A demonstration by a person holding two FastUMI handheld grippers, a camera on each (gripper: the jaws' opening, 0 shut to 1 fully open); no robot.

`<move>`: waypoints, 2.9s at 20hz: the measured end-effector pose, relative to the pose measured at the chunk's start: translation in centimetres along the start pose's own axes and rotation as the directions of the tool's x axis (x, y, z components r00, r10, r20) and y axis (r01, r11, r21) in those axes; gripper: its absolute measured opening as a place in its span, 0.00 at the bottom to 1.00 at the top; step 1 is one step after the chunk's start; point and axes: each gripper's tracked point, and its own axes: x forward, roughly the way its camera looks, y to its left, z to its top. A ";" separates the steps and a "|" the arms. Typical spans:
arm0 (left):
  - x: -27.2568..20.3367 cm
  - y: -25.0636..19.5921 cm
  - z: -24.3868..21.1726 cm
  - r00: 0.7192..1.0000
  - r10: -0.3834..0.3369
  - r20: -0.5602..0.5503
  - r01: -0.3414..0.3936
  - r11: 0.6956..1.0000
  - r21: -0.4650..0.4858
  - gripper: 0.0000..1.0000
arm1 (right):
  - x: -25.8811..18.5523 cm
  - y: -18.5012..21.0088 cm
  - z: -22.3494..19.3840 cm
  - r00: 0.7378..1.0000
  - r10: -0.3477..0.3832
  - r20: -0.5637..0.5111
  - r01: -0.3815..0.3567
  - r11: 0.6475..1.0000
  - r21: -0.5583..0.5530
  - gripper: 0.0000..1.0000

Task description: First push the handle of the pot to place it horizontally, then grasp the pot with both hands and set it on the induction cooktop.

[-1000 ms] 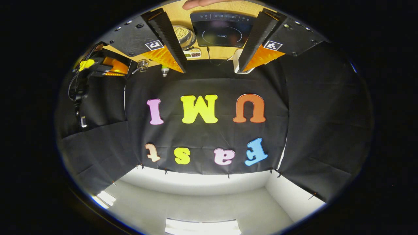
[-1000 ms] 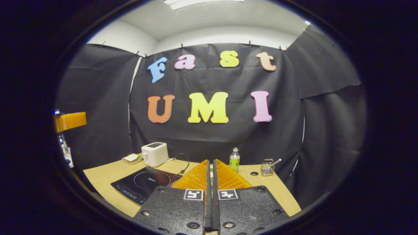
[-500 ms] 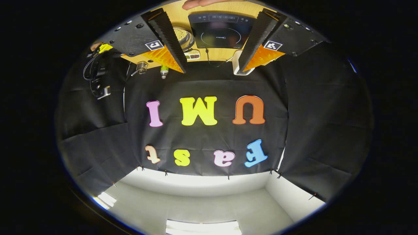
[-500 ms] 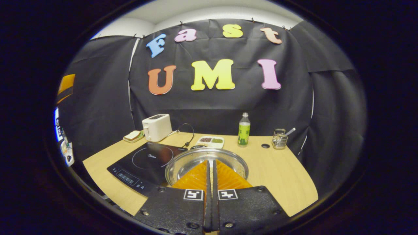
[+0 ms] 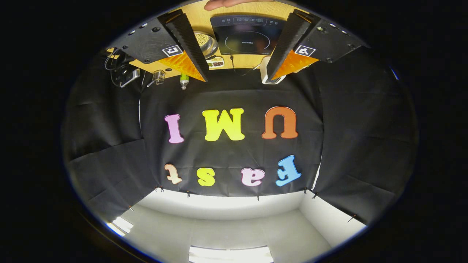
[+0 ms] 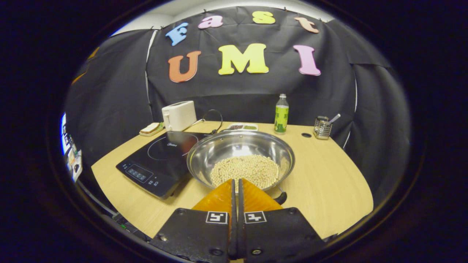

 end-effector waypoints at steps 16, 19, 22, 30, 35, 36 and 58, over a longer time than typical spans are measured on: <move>-1.2 -0.5 0.7 0.999 0.038 0.031 -0.039 0.999 0.032 0.95 | 0.6 -4.3 -2.2 0.999 -0.025 -0.025 0.026 0.999 0.037 0.04; -0.4 -0.7 0.0 0.999 0.042 0.021 -0.043 0.999 0.031 0.95 | 0.7 -5.4 -2.0 0.999 -0.036 -0.023 0.037 0.999 0.037 0.04; 0.2 -0.9 -0.1 0.999 0.036 0.010 -0.037 0.999 0.027 0.95 | 1.1 -6.5 -1.8 0.998 -0.048 -0.029 0.050 0.997 0.051 0.04; 3.8 -1.0 0.7 0.999 0.038 -0.002 -0.038 0.999 -0.007 0.95 | 2.3 -8.3 -1.1 0.998 -0.043 -0.043 0.045 0.998 0.042 0.01; 5.7 -1.2 1.5 0.999 0.032 0.006 -0.032 0.999 -0.035 0.95 | 3.1 -9.8 -0.2 0.997 -0.039 -0.060 0.040 0.999 0.021 0.01; 6.1 -1.4 1.4 1.000 0.027 0.006 -0.027 0.999 -0.032 0.95 | 3.3 -10.2 -0.1 0.997 -0.040 -0.061 0.041 0.999 0.024 0.01; 13.5 -3.9 -6.7 0.988 0.011 -0.156 -0.016 1.000 -0.024 0.95 | 8.0 -15.4 2.3 0.989 -0.112 -0.098 0.113 0.994 -0.001 0.01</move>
